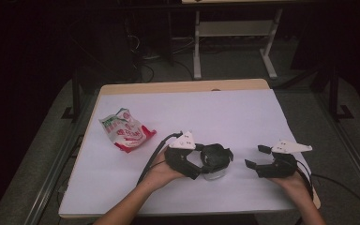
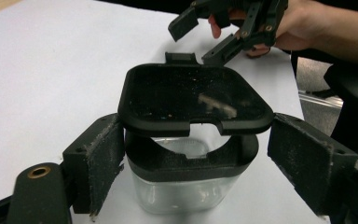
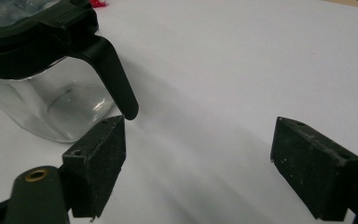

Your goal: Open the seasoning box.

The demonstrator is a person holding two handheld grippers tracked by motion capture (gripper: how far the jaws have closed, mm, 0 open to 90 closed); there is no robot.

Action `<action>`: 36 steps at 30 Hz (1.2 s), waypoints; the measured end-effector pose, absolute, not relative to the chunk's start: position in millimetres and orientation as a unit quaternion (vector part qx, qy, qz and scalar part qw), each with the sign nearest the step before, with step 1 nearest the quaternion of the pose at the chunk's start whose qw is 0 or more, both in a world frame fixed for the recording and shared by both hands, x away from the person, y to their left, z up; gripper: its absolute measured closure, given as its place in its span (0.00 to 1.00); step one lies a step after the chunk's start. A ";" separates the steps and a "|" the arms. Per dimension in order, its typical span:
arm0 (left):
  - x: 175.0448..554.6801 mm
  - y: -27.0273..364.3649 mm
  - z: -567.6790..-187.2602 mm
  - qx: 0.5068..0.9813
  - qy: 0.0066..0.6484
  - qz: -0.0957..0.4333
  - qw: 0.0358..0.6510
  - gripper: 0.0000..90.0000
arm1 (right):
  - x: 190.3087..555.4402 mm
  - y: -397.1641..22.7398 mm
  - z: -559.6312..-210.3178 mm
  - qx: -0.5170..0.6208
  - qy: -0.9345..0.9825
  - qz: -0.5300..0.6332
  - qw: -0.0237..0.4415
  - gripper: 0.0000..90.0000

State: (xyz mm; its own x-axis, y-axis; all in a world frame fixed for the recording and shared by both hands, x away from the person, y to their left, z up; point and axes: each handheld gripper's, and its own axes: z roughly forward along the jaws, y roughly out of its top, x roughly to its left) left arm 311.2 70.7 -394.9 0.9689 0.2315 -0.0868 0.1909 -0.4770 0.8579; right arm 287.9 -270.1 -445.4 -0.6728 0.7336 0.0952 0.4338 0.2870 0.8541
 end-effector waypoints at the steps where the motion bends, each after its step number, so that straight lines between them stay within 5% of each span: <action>1: 311.1 70.6 -394.4 0.858 0.124 0.020 0.498 0.21 | 287.9 -269.9 -445.4 0.372 0.786 0.468 0.160 0.20; 16: 309.0 68.9 -395.5 0.857 0.114 0.024 0.503 0.39 | 287.8 -270.4 -446.0 0.370 0.787 0.467 0.160 0.20; 30: 309.9 68.4 -397.4 0.854 0.126 0.036 0.504 0.95 | 287.1 -269.2 -446.0 0.364 0.789 0.469 0.159 0.20; 36: 310.5 69.6 -395.6 0.854 0.116 0.024 0.507 1.00 | 286.2 -269.6 -445.0 0.361 0.788 0.474 0.156 0.20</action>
